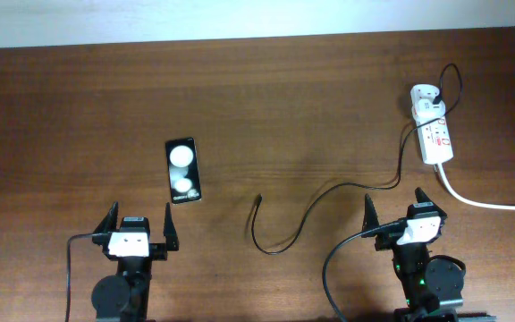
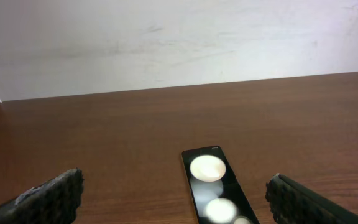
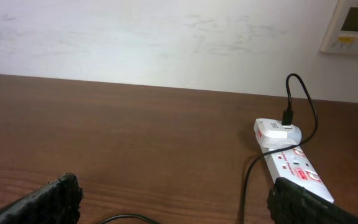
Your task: Plug charger to phone and switch on socket
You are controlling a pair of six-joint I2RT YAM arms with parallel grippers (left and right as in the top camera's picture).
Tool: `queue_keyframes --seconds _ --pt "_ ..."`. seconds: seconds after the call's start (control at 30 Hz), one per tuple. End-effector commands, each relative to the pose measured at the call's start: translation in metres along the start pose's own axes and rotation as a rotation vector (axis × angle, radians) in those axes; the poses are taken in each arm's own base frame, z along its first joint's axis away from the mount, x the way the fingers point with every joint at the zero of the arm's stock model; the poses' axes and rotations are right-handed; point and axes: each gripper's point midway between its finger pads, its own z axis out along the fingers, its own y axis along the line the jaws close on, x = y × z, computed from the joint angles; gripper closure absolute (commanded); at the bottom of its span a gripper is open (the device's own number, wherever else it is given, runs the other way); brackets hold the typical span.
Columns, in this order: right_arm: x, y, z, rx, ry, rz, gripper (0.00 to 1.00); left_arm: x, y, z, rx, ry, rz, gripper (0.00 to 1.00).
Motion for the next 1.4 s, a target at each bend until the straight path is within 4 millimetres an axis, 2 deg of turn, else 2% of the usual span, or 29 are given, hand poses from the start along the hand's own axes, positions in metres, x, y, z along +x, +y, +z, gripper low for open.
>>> queue_keyframes --seconds 0.0,0.93,1.03,1.13,1.23,1.37 --pt "0.001 0.006 0.0 -0.029 -0.002 -0.004 0.01 0.002 0.0 0.0 0.005 0.003 0.019 0.01" --pt "0.001 0.006 0.0 -0.029 0.0 -0.004 0.01 0.002 -0.001 0.0 0.006 0.002 0.019 0.01" --pt "0.001 0.006 0.0 -0.029 0.0 -0.004 0.01 0.0 -0.007 0.0 0.042 -0.006 0.014 0.01" --pt "0.001 0.006 0.0 -0.029 0.0 -0.004 0.01 -0.012 -0.008 -0.002 0.051 -0.037 0.004 0.01" --pt "0.001 0.006 0.0 -0.029 0.0 -0.004 0.01 -0.037 -0.005 -0.008 0.046 -0.075 0.005 0.01" --pt "0.001 0.006 0.0 -0.029 0.0 -0.004 0.01 -0.064 -0.001 -0.014 0.043 -0.034 0.0 0.01"
